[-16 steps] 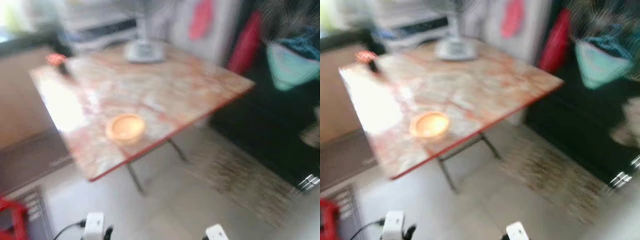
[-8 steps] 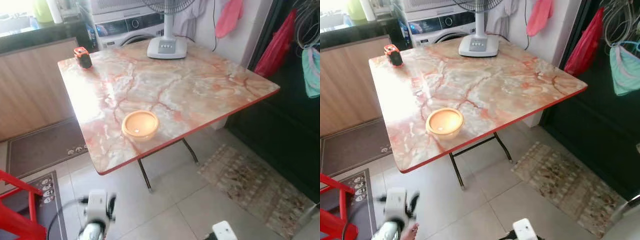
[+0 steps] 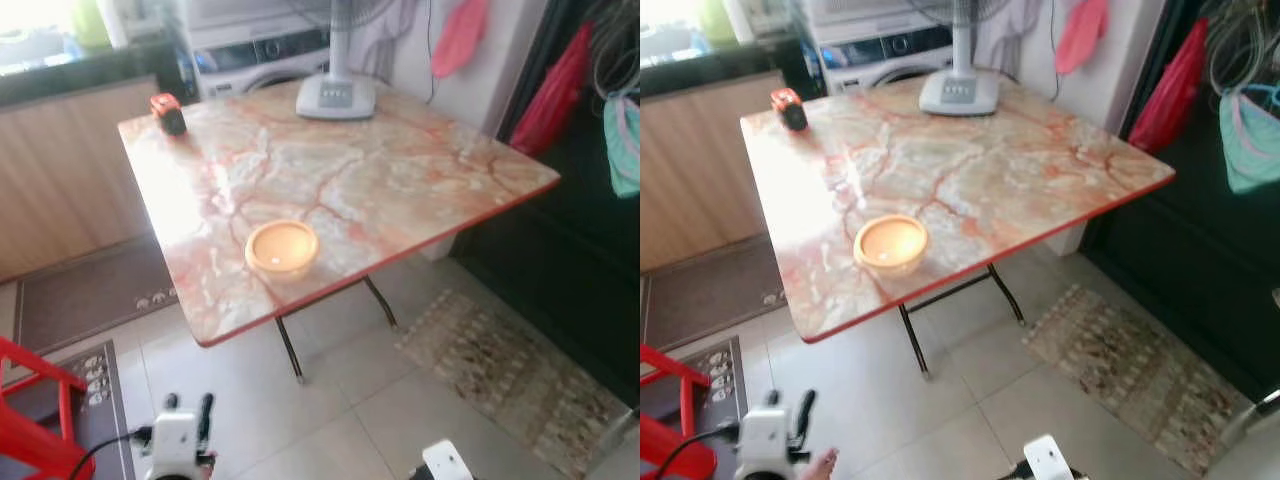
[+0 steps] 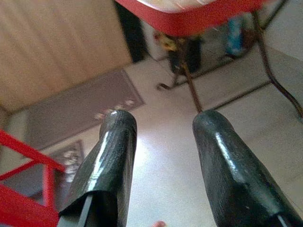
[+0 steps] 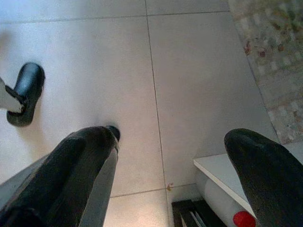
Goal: Restocking fridge
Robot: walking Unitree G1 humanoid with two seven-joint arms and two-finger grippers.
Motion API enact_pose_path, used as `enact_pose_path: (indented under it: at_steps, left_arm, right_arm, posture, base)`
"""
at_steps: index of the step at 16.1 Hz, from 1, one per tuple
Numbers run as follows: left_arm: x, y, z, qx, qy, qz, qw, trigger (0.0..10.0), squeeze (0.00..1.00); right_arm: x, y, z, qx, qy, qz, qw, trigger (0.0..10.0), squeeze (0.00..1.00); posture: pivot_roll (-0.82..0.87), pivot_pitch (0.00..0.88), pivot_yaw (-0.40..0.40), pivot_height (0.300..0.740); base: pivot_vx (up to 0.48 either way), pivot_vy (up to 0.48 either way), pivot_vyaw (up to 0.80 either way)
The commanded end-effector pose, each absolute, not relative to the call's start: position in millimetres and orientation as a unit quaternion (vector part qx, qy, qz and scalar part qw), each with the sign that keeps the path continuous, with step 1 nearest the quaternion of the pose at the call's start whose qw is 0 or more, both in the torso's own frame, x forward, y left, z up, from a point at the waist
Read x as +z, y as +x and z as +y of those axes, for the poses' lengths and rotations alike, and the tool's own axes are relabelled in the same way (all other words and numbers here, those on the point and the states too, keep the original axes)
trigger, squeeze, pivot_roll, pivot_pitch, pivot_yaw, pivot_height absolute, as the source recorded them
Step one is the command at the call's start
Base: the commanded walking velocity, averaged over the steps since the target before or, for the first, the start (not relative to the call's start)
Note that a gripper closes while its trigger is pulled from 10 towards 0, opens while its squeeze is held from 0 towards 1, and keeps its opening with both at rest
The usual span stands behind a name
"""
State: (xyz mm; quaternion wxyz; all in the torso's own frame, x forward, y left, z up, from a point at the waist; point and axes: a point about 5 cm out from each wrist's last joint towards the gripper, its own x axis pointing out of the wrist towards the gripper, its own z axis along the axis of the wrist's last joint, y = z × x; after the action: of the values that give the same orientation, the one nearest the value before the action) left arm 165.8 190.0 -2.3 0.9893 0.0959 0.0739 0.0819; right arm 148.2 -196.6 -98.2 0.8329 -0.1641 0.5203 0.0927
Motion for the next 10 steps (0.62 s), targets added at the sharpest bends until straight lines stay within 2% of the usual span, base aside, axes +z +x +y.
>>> enact_pose_path:
  at_steps: [1, 4, 6, 7, 9, 10]
  left_arm:
    - [12.5, 168.1, 199.2, 0.106, 0.124, 0.045, 0.985, 10.0, 0.0]
    - [52.9, 171.9, 213.5, 0.137, 0.207, -0.045, 0.968, 10.0, 0.0]
    - [81.2, 181.7, 207.1, 0.115, 0.247, -0.09, 0.958, 10.0, 0.0]
    - [104.5, 195.7, 199.2, 0.095, 0.26, -0.133, 0.952, 10.0, 0.0]
    - [122.1, 219.4, 187.6, 0.068, 0.218, -0.154, 0.961, 10.0, 0.0]
    - [132.7, 239.3, 183.6, 0.09, 0.117, -0.156, 0.977, 10.0, 0.0]
  right_arm:
    - [-98.3, 148.7, -195.0, 0.098, -0.168, 0.521, 0.831, 10.0, 0.0]
    - [-97.6, 149.6, -197.2, 0.091, -0.167, 0.519, 0.833, 10.0, 0.0]
    - [-97.5, 148.2, -201.8, 0.082, -0.163, 0.522, 0.833, 10.0, 0.0]
    - [-98.1, 145.1, -204.7, 0.085, -0.169, 0.526, 0.829, 10.0, 0.0]
    - [-98.2, 144.9, -204.9, 0.083, -0.167, 0.527, 0.829, 10.0, 0.0]
    - [-97.6, 146.8, -204.6, 0.081, -0.163, 0.526, 0.831, 10.0, 0.0]
  posture:
    - [-0.01, 0.017, 0.025, 0.74]
    - [0.0, 0.018, 0.02, 0.74]
    - [0.0, 0.016, 0.018, 0.74]
    - [0.0, 0.015, 0.016, 0.74]
    - [0.0, 0.014, 0.016, 0.74]
    - [0.0, 0.012, 0.016, 0.74]
  base:
    - [0.0, 0.0, 0.0]
    - [0.0, 0.0, 0.0]
    - [0.0, 0.0, 0.0]
    - [0.0, 0.0, 0.0]
    - [0.0, 0.0, 0.0]
    - [0.0, 0.0, 0.0]
